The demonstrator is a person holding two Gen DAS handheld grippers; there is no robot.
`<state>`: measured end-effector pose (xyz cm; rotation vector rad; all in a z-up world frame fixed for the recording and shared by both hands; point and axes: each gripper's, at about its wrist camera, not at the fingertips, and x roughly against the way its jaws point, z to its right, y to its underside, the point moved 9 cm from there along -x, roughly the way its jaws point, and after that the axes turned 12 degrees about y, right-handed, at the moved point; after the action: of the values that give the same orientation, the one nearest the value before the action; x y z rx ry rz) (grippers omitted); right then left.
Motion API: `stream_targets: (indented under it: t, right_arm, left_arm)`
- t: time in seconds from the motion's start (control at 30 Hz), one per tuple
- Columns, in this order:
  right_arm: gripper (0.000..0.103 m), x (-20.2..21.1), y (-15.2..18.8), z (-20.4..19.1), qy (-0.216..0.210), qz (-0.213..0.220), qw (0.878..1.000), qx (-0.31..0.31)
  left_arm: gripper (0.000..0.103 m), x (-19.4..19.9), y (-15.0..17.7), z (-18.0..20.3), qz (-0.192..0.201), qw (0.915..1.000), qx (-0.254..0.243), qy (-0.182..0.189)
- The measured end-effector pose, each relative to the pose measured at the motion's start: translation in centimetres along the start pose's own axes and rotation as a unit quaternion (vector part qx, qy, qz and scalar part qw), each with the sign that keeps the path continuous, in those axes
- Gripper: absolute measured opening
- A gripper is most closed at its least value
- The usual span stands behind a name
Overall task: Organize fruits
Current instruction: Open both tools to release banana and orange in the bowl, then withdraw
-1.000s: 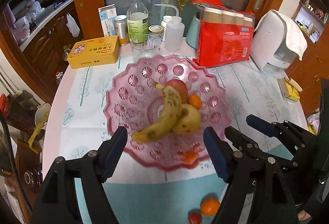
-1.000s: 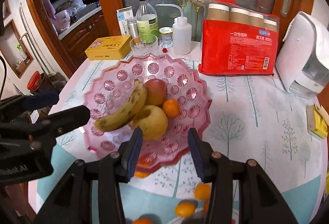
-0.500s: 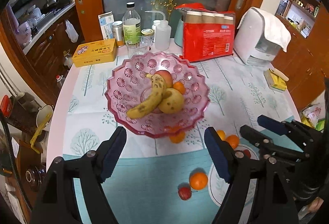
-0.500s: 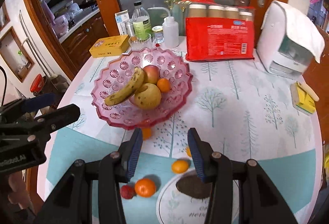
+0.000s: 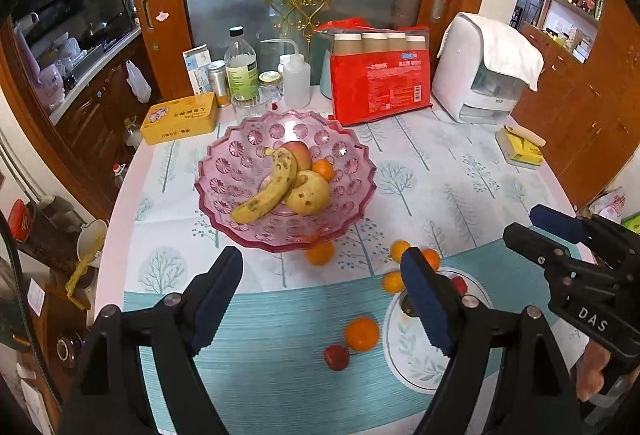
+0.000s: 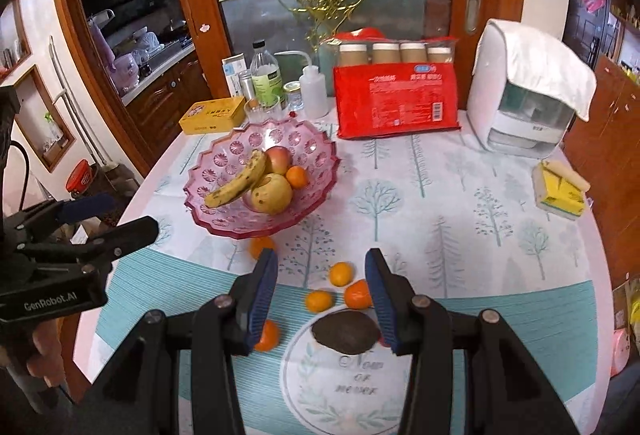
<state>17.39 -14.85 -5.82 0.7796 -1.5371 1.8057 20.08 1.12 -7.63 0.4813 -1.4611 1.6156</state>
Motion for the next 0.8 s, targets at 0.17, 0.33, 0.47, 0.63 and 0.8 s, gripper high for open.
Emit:
stream_targets:
  t: [0.17,0.33,0.47,0.63,0.8]
  right_arm:
    - [0.046,-0.6,1.2,2.1,-0.005,-0.013,1.0,-0.003]
    - [0.046,-1.9,2.6,4.0,-0.006,-0.024,1.0,0.005]
    - [0.047,-3.8,4.4,5.4,-0.013,-0.048,0.999,0.006]
    - [0.047,-6.1,6.7,6.4,-0.02,-0.077,0.997,0.009]
    - [0.047,-7.9,9.2,6.6,-0.038,-0.094,0.995,0.015]
  left_arm:
    - [0.081,-0.2,0.8,1.0,0.0,1.0,0.002,-0.008]
    - [0.081,-1.5,2.4,1.4,-0.008,0.9997,0.012,-0.017]
    - [0.081,-3.5,4.6,1.1,-0.027,0.9988,0.032,-0.026]
    - [0.081,-5.8,7.1,-0.1,-0.052,0.9957,0.068,-0.035]
    - [0.081,-8.3,10.6,-1.5,-0.084,0.991,0.095,-0.041]
